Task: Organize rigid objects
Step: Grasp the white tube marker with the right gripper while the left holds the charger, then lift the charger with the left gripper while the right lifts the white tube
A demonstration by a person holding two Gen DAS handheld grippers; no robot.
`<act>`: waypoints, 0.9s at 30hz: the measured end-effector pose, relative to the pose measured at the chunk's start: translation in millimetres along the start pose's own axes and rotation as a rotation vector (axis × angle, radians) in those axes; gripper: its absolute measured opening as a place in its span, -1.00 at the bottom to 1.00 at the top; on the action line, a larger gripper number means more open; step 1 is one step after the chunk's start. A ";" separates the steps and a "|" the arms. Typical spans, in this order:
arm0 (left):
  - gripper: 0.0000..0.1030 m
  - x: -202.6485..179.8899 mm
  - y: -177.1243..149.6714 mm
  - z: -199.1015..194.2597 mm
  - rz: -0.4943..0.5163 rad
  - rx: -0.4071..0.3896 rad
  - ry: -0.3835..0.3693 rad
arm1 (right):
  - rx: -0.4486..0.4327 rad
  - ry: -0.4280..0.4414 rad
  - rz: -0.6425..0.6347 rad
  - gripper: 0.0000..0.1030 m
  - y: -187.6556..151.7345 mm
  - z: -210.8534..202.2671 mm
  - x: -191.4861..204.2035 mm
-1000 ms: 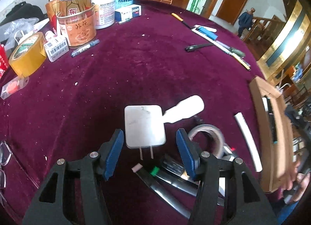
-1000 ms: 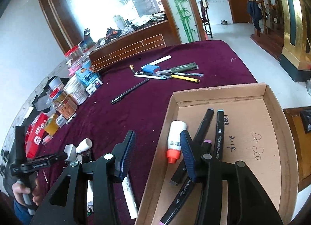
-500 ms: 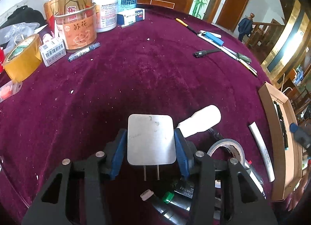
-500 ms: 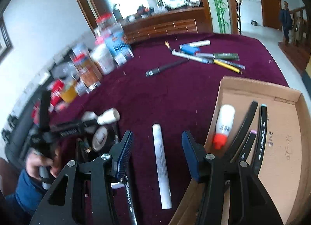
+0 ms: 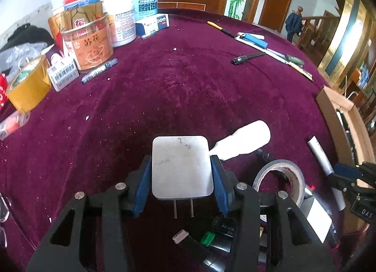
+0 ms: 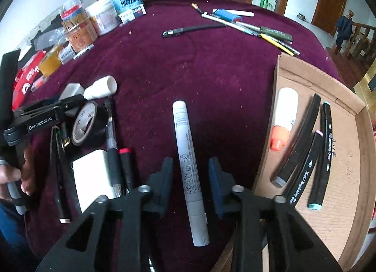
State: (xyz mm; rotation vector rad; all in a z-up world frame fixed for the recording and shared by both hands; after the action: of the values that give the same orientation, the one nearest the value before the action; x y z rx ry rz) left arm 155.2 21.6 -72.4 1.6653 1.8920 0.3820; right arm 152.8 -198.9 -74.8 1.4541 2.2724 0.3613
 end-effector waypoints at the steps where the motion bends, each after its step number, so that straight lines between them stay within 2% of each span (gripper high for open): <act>1: -0.11 -0.1 -0.1 0.1 0.004 -0.001 0.004 | -0.002 -0.012 -0.009 -0.73 -0.2 0.8 1.4; 5: -0.14 1.6 0.0 -0.9 -0.005 -0.008 -0.005 | -0.034 -0.019 -0.021 -0.76 1.3 -2.9 6.7; 11: -0.14 6.4 1.1 -4.5 -0.062 -0.024 -0.053 | -0.107 0.065 0.048 -0.76 13.0 -23.3 6.1; 18: -0.14 9.5 6.7 -12.7 -0.101 -0.069 -0.079 | -0.167 0.143 0.067 -0.76 24.4 -36.3 15.7; 22: -0.14 7.3 11.6 -20.4 -0.087 -0.114 -0.063 | -0.198 0.171 0.064 -0.76 27.0 -42.6 21.6; 27: -0.14 -4.4 21.0 -37.1 -0.011 -0.203 -0.026 | -0.262 0.218 0.052 -0.76 31.8 -52.6 35.6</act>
State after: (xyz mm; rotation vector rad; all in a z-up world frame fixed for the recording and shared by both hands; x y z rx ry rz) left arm 150.3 27.0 -30.2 1.5179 1.7790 0.5265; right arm 140.1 -152.9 -22.2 1.3974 2.2490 0.8364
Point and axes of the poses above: each gripper's, at about its wrist camera, not at the fingertips, and z roughly the way its jaws point, x to its left, y to its top, the point moved 10 cm from there along z, roughly the way its jaws point, and after that the axes turned 11 degrees about -y, right-handed, at the moved point
